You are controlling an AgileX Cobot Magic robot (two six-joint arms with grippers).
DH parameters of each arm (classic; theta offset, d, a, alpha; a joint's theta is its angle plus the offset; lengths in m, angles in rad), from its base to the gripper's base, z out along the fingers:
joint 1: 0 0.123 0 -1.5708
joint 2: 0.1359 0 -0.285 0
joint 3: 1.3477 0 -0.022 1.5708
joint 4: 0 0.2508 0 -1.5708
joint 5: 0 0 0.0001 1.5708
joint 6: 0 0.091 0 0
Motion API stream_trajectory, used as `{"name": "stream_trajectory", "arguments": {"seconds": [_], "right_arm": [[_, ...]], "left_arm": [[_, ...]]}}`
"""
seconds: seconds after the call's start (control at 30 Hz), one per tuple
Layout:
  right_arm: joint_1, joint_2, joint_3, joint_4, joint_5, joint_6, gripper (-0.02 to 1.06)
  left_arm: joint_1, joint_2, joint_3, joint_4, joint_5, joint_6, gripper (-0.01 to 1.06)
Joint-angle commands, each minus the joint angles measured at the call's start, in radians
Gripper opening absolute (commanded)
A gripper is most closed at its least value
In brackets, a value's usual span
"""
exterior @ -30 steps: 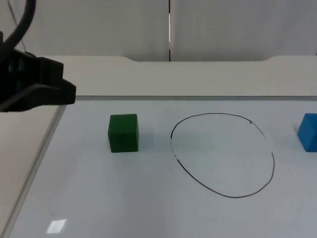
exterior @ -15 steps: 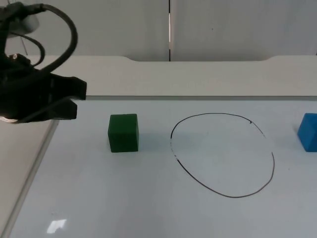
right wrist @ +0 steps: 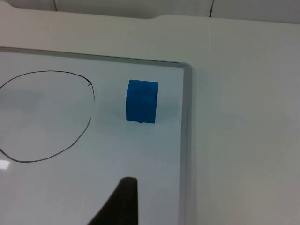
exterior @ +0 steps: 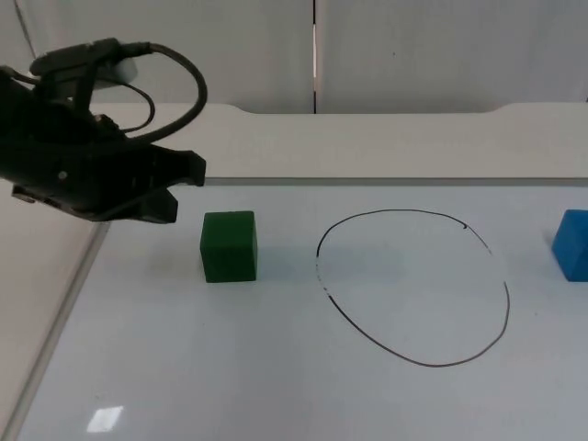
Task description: Push the two cubes into the marked area.
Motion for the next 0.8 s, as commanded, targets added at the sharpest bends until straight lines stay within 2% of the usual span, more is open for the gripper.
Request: {"name": "stream_trajectory", "arguments": {"seconds": [0.0,0.33,0.77], "right_arm": [[-0.005,-0.003,0.002,-0.005,-0.007,0.001,1.05],[-0.005,-0.003,0.002,-0.005,-0.007,0.001,1.05],[-0.005,-0.003,0.002,-0.005,-0.007,0.001,1.05]], "left_arm": [[-0.006,0.031,-0.019,-0.004,-0.019,0.003,0.00],[-0.006,0.110,-0.034,-0.004,-0.152,0.003,0.00],[-0.023,0.248,-0.124,0.004,-0.122,0.007,0.00]]}}
